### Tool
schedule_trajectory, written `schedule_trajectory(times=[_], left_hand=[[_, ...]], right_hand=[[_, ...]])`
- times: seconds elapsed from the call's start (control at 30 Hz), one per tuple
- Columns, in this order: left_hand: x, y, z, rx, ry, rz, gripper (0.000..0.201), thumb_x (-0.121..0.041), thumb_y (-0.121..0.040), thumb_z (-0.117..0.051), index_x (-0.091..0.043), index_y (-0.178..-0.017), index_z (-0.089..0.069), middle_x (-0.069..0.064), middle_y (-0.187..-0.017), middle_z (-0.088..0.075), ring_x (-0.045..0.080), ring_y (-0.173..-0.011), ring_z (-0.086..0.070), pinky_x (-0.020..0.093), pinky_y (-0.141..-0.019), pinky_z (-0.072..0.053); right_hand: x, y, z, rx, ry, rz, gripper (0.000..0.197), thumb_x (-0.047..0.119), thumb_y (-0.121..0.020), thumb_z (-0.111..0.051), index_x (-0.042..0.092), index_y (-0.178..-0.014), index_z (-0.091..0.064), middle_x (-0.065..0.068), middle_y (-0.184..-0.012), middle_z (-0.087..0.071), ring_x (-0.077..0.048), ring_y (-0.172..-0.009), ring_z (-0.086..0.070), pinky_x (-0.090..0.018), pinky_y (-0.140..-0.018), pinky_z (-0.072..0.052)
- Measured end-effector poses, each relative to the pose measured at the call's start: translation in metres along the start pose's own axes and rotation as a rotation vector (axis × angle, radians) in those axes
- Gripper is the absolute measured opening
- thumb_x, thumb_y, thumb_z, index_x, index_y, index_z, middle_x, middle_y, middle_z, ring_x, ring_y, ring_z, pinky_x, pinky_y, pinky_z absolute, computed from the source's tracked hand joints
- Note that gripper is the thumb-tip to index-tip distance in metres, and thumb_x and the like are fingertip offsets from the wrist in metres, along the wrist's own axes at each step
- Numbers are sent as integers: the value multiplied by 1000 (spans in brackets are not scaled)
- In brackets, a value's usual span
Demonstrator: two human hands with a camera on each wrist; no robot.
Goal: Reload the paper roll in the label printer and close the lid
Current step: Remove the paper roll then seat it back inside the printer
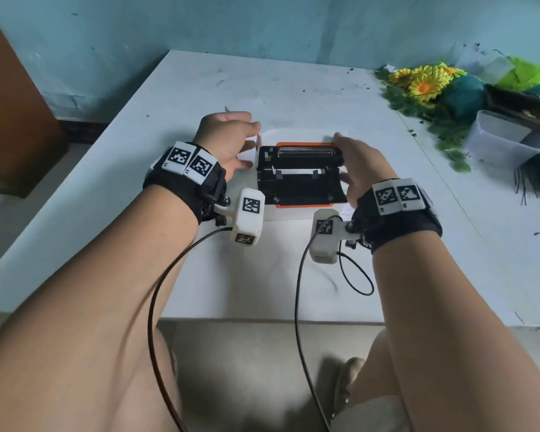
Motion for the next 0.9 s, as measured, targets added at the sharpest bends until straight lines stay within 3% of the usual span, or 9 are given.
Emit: schedule_trajectory(times=[0.1,0.2,0.33,0.43,0.57,0.63,0.73,0.8,0.9], left_hand=[[3,0,-5,21,-25,26,18,-7,-96,-78,-13,-113,-75,7,-103,-74,27,-85,-71,40,-69,-59],[1,2,3,-12,-88,19,10,-14,-94,-81,-15,-103,-78,7,-100,-73,24,-86,-71,44,-74,-64],[-1,10,22,-36,-135,21,14,-19,-89,-87,-17,-102,-81,13,-117,-79,29,-102,-76,51,-79,-67],[0,26,38,-51,-165,16,13,-19,-91,-86,-18,-102,-81,10,-111,-78,29,-103,-75,49,-80,-66],[8,53,55,-54,-171,9,13,-14,-94,-82,-18,-106,-79,8,-102,-75,24,-90,-71,47,-90,-63],[10,59,59,-52,-162,-5,14,-13,-94,-82,-20,-107,-79,6,-100,-76,22,-89,-70,44,-91,-61],[13,61,61,-30,-132,-19,15,-14,-92,-82,-20,-106,-82,5,-98,-74,17,-86,-67,37,-86,-60],[13,57,59,-16,-85,-25,13,-11,-93,-80,-19,-103,-83,3,-93,-73,15,-79,-66,30,-79,-59],[16,43,60,-24,3,18,14,-10,-95,-75,-17,-105,-80,1,-92,-78,13,-69,-72,28,-72,-57]], right_hand=[[-9,-4,-6,58,130,-21,46,63,-103,-51,22,-94,-69,-1,-101,-70,-24,-99,-70,-48,-96,-61],[-11,-5,-8,110,204,31,55,73,-96,-47,24,-99,-72,-4,-116,-73,-30,-116,-69,-56,-113,-54],[-14,13,-16,157,242,53,70,76,-89,-47,15,-112,-74,-12,-120,-78,-33,-114,-73,-60,-107,-58],[-20,24,-23,197,232,49,83,80,-78,-50,11,-115,-76,-15,-116,-81,-38,-106,-78,-63,-92,-66],[-28,44,-29,201,238,91,91,85,-70,-46,11,-116,-70,-16,-120,-78,-35,-111,-75,-62,-102,-60],[-31,55,-31,193,217,94,87,78,-80,-47,11,-132,-64,-13,-135,-73,-34,-124,-71,-62,-111,-55],[-32,65,-35,207,208,128,90,67,-93,-46,26,-171,-27,-4,-176,-40,-31,-157,-46,-62,-126,-40],[-29,65,-34,188,222,125,88,66,-88,-51,31,-166,-35,-1,-167,-52,-27,-150,-54,-61,-123,-42],[-20,60,-29,131,217,131,50,51,-91,-65,25,-133,-64,3,-111,-73,-14,-98,-69,-44,-96,-56]])
Point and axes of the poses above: each hand's wrist, its own y-axis away from the middle knuckle, its own z-axis out of the back of the hand, x = y × z, the point moved 4 cm from there along -y, towards the middle knuckle
